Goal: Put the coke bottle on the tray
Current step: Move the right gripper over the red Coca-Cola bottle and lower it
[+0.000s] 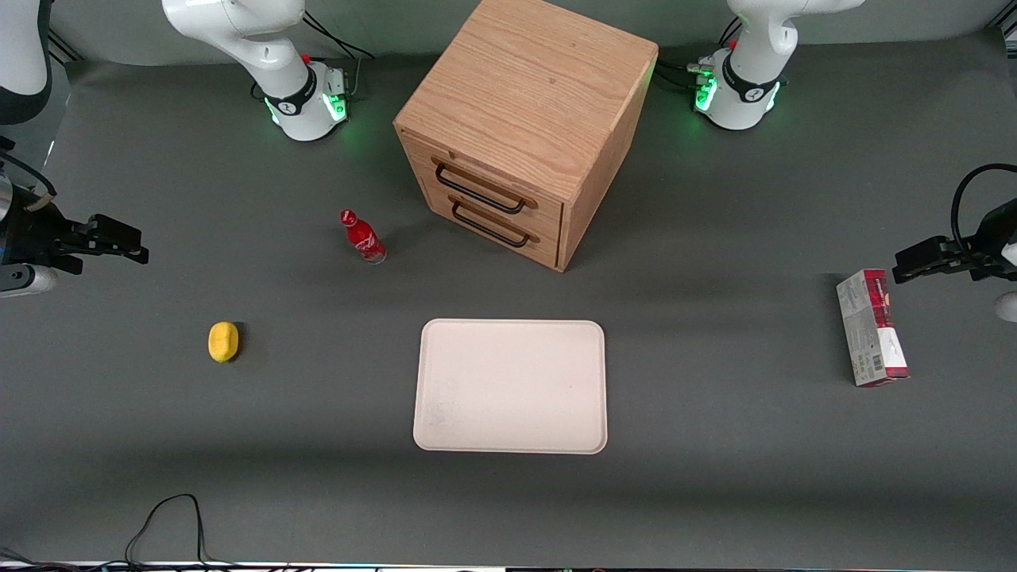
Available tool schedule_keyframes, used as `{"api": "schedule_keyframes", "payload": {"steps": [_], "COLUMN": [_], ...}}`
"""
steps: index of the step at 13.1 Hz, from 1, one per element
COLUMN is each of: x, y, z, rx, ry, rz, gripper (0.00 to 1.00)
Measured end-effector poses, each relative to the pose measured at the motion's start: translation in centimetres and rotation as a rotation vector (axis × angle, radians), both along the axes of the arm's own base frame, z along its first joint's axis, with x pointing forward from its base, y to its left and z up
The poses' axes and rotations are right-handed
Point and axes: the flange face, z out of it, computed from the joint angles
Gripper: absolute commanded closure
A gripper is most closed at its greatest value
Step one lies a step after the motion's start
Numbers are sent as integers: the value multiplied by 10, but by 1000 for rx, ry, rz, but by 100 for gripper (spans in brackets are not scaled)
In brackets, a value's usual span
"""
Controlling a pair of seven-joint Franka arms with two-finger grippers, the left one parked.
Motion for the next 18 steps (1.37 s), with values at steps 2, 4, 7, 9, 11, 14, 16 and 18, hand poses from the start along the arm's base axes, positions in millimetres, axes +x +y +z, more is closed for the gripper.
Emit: {"api": "schedule_keyframes", "payload": {"steps": [2, 4, 7, 9, 11, 14, 16, 18], "x": [0, 0, -1, -5, -13, -33, -61, -92], "y": [0, 6, 55, 97, 134, 163, 169, 182], "z": [0, -1, -5, -10, -21, -47, -69, -91], "rx": [0, 0, 0, -3, -9, -14, -15, -17], "ry": [0, 3, 23, 38, 64, 56, 35, 8], "rz": [1, 2, -28, -55, -76, -72, -71, -64], "gripper": [0, 0, 0, 0, 0, 0, 0, 0]}}
